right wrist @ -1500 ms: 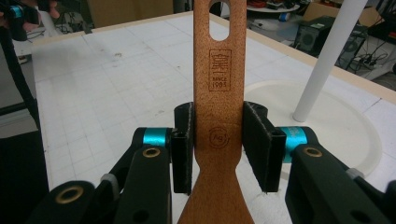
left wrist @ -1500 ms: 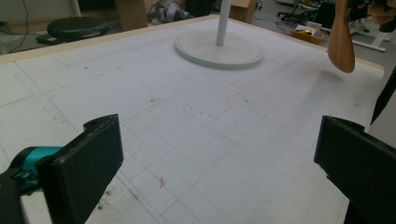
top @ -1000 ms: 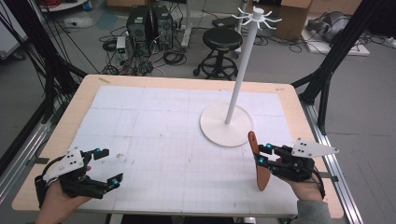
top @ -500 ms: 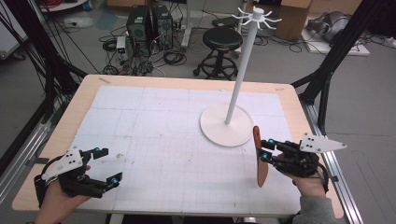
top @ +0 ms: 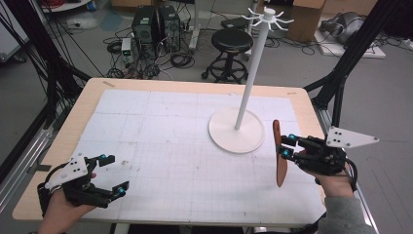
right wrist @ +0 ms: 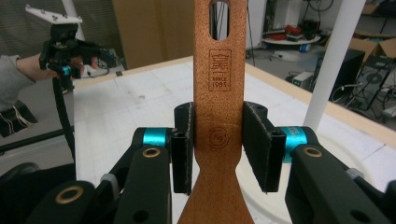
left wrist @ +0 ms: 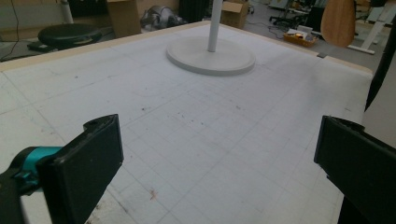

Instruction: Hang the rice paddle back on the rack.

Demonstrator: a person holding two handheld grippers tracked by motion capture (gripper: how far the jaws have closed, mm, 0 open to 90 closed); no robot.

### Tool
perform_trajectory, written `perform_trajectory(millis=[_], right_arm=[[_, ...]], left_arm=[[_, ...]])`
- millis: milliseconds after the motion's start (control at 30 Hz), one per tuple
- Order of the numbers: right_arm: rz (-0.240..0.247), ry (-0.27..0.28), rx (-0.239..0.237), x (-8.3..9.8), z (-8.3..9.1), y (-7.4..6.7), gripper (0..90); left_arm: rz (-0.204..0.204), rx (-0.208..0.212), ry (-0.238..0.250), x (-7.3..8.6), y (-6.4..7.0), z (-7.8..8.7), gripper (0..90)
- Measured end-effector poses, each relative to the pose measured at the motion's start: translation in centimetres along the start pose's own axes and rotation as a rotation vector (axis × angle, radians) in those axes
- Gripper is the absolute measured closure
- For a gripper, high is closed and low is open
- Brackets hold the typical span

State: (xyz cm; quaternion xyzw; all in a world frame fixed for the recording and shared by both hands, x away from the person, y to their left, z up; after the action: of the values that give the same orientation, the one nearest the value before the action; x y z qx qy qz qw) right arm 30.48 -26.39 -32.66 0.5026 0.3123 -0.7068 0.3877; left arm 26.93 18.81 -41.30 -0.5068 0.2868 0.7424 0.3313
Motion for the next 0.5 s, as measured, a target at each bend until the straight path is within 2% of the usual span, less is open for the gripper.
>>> perform_trajectory(millis=[233,500], right_arm=[[-0.007,0.044,-0.001,-2.2,0.8,0.8,64.5],[-0.020,0.041,0.019,-2.9,1.0,2.3,64.5]], left_arm=[[0.011,0.012,0.010,-0.1,0.1,0.1,1.8],[0.003,0.026,0.019,-0.2,0.2,0.1,1.8]])
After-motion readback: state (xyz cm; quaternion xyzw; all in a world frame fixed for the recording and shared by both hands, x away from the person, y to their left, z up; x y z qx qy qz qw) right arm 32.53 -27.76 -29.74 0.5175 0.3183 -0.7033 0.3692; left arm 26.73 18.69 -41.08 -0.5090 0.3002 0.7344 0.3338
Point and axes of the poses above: each handheld gripper's, and its own axes: z roughly backward along the jaws, x roughly out of its underside, y roughly to its right, the point moved 9 cm from there along -z, roughly forward along the jaws, and after that the axes turned 3 degrees about -y, right-handed, at the moved point
